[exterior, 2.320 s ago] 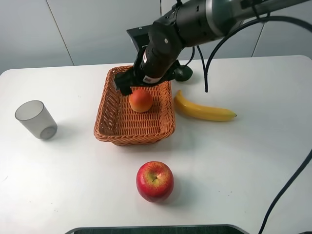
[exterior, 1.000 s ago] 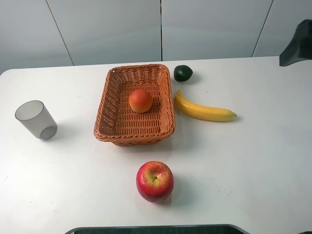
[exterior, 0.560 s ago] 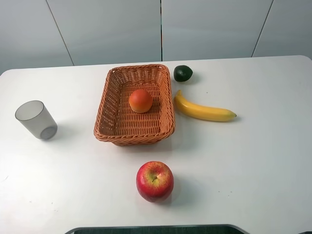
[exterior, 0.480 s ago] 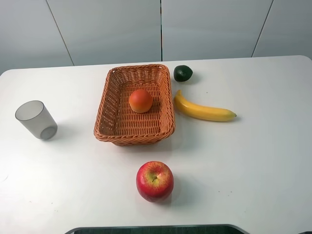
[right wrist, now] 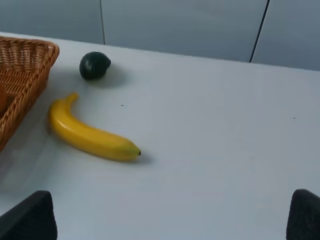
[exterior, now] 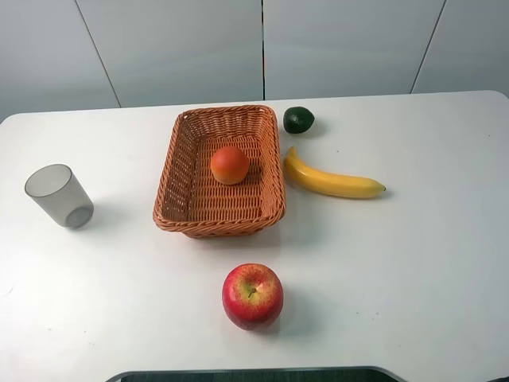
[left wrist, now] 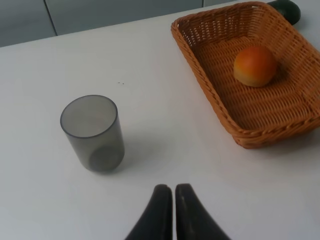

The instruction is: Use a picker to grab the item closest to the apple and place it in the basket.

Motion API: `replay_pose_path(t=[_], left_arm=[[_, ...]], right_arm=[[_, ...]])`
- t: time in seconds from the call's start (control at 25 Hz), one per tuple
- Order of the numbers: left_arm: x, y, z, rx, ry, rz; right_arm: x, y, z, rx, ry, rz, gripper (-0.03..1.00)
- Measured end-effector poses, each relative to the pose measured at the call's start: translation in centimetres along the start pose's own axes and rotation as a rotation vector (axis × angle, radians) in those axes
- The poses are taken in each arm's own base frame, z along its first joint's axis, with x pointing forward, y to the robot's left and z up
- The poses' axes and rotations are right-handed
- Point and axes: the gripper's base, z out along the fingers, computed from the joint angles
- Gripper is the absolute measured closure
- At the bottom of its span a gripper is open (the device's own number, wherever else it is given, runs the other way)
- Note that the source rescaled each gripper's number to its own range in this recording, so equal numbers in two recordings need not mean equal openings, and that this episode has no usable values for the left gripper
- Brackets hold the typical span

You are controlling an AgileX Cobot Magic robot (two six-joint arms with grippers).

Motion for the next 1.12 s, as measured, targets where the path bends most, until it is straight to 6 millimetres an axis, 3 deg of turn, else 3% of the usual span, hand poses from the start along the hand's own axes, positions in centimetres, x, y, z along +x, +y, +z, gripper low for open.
replay_pose_path(t=[1.12], left_arm=[[0.00,0.00,0.00,0.000,0.000,0.000]], right_arm=[[0.60,0.02,0.24,0.113,0.045,0.046,-0.03]])
